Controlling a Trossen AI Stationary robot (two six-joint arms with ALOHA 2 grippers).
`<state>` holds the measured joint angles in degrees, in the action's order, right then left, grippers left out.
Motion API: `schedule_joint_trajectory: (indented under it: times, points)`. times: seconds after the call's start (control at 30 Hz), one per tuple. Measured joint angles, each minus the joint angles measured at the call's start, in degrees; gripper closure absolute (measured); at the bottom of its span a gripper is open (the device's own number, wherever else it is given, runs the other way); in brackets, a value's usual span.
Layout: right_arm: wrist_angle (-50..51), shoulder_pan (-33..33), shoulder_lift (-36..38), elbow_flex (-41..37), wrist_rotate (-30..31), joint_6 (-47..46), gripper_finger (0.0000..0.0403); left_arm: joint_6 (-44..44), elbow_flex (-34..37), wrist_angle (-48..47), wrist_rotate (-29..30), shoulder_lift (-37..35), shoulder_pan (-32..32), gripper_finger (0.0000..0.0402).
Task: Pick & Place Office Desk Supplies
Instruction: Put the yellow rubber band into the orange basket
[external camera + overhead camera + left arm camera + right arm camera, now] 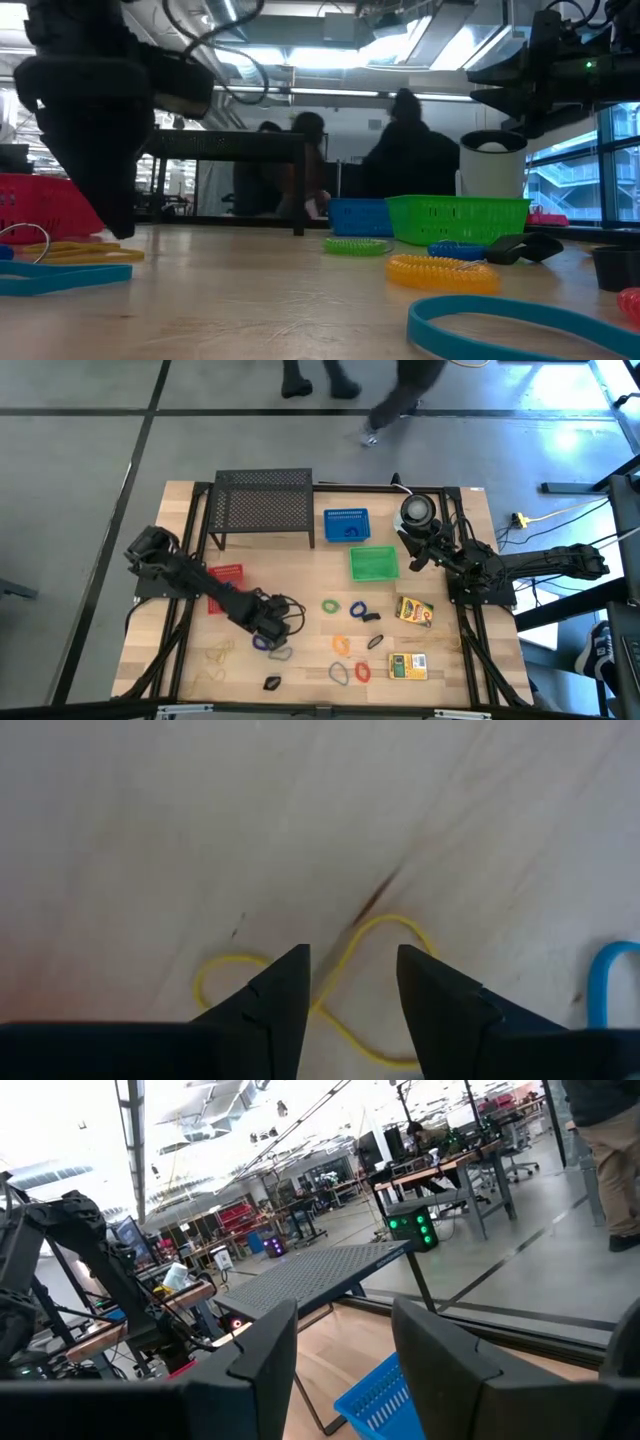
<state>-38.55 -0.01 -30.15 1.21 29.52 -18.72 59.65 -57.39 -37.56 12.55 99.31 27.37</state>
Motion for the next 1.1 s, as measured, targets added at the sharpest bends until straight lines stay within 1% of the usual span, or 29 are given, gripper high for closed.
schedule_joint_trajectory:
  times: [0.17,0.33,0.5,0.8,0.87,0.93,1.1]
  points:
    - [0.00,-0.02,0.02,0.00,0.02,0.00,0.0237,0.78,0.00,-1.60,-1.99,0.00,-1.20,0.0251]
    - [-0.02,0.00,0.01,0.00,0.00,0.00,0.0237,4.53,0.02,-5.14,-2.55,0.02,-2.04,0.0254]
    - [-0.02,-0.01,0.00,0.00,0.01,0.00,0.0237,4.93,1.71,-3.54,-6.78,0.08,-1.96,0.0258]
    - [-0.01,0.00,0.02,0.00,0.00,0.00,0.0237,5.80,1.75,-3.69,-6.29,3.33,-1.92,0.0262]
    - [0.00,0.00,0.01,0.00,0.02,0.00,0.0237,6.68,1.64,-3.94,-6.20,3.67,-1.87,0.0274]
    - [0.00,0.00,0.00,0.00,0.02,0.00,0.0237,7.38,1.64,-3.94,-5.67,3.67,-1.46,0.0294]
    - [0.00,-0.02,0.00,0.00,0.02,0.00,0.0237,7.55,1.28,-4.02,-3.94,3.75,-1.00,0.0364]
